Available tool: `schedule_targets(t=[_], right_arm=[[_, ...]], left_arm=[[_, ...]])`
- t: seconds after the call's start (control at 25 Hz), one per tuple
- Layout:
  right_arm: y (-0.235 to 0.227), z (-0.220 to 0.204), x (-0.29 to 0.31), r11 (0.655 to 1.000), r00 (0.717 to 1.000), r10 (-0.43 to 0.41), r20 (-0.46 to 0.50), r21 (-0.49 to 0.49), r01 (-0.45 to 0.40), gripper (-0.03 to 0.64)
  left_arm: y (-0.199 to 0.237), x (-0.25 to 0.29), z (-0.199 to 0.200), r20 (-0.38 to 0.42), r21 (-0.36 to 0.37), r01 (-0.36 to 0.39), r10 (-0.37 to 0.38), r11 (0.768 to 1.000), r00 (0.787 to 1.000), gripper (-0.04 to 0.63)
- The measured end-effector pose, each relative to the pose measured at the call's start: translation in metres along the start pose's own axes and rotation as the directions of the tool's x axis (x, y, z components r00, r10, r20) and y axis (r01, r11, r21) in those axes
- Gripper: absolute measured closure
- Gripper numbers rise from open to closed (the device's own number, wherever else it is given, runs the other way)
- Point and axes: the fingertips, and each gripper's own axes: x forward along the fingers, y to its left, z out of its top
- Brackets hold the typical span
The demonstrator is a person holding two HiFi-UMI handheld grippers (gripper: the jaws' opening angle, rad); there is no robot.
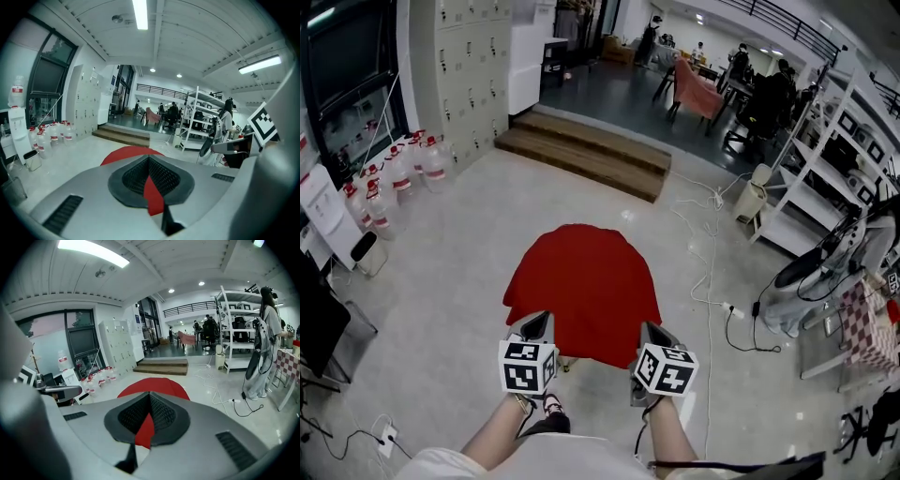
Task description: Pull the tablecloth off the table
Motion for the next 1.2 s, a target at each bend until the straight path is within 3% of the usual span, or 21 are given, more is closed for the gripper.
schedule_targets(t=[0.64, 0.84, 1.2], right_arm=[[-0.003, 0.069, 0.097, 0.999, 1.0, -0.026, 0.0, -0.019, 0.026, 0.592], [-0.009, 0.064, 0.117, 1.0, 0.999, -0.021, -0.033, -0.004, 0.021, 0.592], [-0.04, 0.034, 0.161, 0.999, 0.989, -0.001, -0.148, 0.039, 0.007, 0.592]], left_arm=[[0.052, 0.095, 0.061, 0.014, -0.012, 0.014, -0.013, 1.0, 1.0, 0.578], [0.063, 0.114, 0.059, -0.003, -0.033, 0.005, -0.006, 0.999, 1.0, 0.578], [0.068, 0.145, 0.028, -0.101, -0.057, -0.058, 0.052, 0.997, 0.994, 0.578]])
